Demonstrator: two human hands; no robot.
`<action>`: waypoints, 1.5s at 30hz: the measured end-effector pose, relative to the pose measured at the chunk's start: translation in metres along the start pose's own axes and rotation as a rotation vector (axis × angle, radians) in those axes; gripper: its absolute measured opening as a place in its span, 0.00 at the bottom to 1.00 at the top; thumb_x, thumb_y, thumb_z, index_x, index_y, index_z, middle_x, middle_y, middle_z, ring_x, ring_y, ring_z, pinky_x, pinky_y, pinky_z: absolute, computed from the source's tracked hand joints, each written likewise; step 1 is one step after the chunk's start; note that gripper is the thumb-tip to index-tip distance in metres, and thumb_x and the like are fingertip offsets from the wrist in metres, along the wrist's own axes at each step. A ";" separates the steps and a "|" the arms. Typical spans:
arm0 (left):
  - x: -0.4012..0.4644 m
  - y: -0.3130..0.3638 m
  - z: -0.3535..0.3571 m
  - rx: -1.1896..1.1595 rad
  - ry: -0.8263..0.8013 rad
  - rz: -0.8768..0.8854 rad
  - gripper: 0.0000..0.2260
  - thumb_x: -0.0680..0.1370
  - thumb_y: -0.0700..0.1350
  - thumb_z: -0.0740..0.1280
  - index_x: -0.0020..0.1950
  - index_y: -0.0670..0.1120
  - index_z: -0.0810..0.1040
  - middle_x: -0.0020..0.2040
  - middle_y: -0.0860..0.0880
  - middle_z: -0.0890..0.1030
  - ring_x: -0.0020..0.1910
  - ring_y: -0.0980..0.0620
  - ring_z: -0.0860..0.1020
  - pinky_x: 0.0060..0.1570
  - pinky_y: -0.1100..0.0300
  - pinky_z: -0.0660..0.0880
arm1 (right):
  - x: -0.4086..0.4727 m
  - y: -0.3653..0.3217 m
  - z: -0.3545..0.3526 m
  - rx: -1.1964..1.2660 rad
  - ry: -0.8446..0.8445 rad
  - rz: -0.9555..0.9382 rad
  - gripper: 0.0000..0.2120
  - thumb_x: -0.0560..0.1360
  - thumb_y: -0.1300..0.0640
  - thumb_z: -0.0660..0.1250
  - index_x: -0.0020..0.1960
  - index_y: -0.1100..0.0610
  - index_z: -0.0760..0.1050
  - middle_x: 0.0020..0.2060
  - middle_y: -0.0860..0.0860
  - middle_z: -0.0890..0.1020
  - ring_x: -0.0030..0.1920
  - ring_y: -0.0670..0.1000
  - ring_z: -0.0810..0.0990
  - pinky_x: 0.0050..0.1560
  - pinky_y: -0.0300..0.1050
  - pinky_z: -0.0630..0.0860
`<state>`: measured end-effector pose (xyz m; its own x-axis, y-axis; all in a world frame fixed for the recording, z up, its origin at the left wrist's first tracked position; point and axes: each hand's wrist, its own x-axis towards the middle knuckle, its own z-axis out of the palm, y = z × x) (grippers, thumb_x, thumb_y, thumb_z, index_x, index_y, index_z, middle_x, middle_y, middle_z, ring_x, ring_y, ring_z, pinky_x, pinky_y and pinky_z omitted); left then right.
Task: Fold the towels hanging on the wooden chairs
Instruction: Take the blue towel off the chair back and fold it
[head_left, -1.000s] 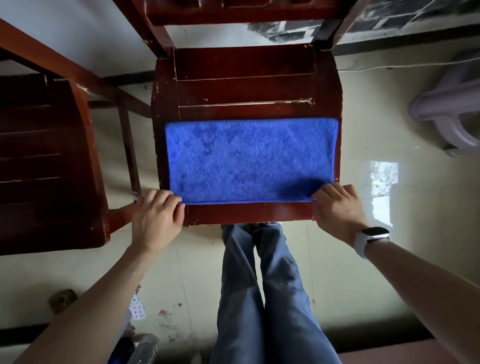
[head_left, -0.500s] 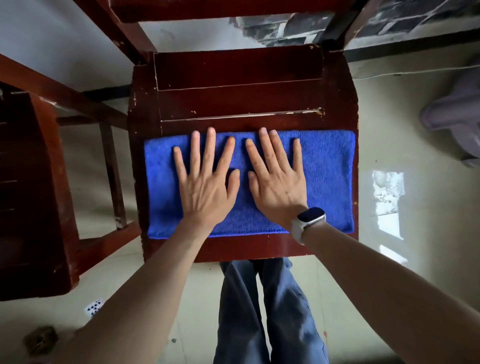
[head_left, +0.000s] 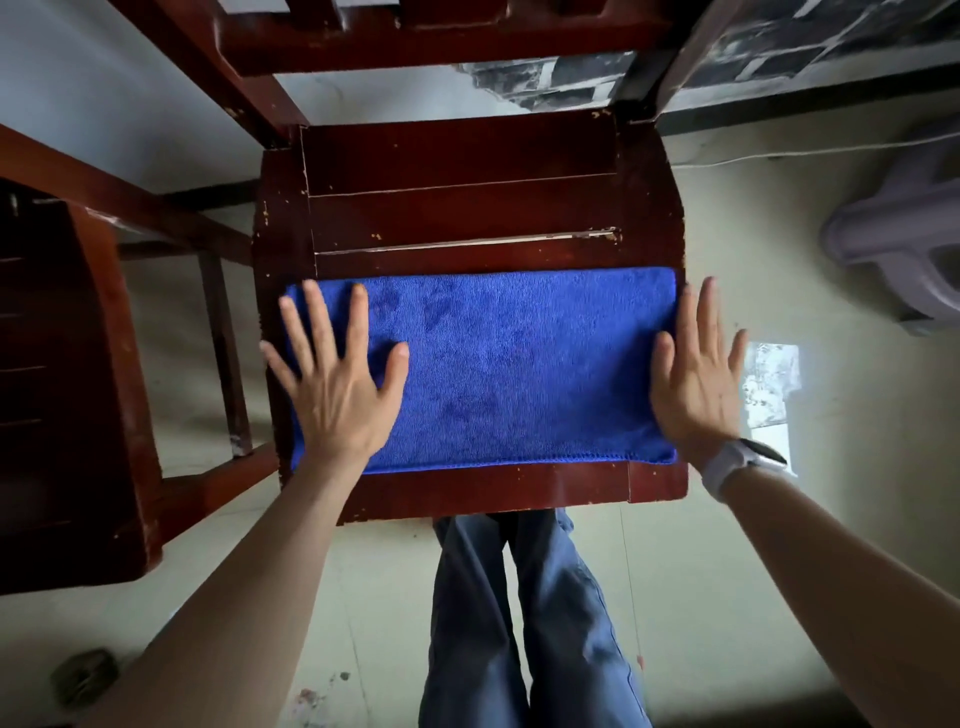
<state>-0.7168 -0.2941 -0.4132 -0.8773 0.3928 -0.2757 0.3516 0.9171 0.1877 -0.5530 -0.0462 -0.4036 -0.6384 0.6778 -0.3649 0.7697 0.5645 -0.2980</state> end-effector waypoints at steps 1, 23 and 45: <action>-0.004 0.001 -0.002 -0.008 -0.005 -0.004 0.31 0.75 0.62 0.51 0.75 0.52 0.53 0.76 0.40 0.49 0.74 0.38 0.44 0.66 0.32 0.42 | -0.007 0.003 -0.005 0.037 0.026 -0.006 0.24 0.80 0.56 0.52 0.74 0.58 0.54 0.75 0.57 0.55 0.75 0.54 0.53 0.73 0.57 0.47; -0.060 -0.009 -0.017 -0.067 -0.333 -0.067 0.30 0.76 0.58 0.60 0.75 0.57 0.50 0.77 0.47 0.42 0.74 0.41 0.39 0.67 0.33 0.48 | -0.021 -0.049 -0.033 0.404 -0.083 0.529 0.08 0.70 0.63 0.62 0.33 0.58 0.67 0.28 0.52 0.69 0.35 0.55 0.67 0.31 0.43 0.62; -0.066 -0.014 -0.036 -0.885 -0.004 -0.814 0.13 0.74 0.47 0.67 0.55 0.42 0.78 0.46 0.44 0.82 0.48 0.45 0.78 0.48 0.60 0.69 | 0.028 -0.234 0.010 -0.317 -0.266 -0.454 0.19 0.77 0.52 0.58 0.66 0.55 0.68 0.63 0.56 0.72 0.65 0.58 0.66 0.61 0.55 0.62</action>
<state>-0.6751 -0.3351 -0.3633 -0.7366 -0.2780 -0.6165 -0.6523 0.5329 0.5390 -0.7515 -0.1641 -0.3530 -0.8480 0.2191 -0.4826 0.3563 0.9097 -0.2132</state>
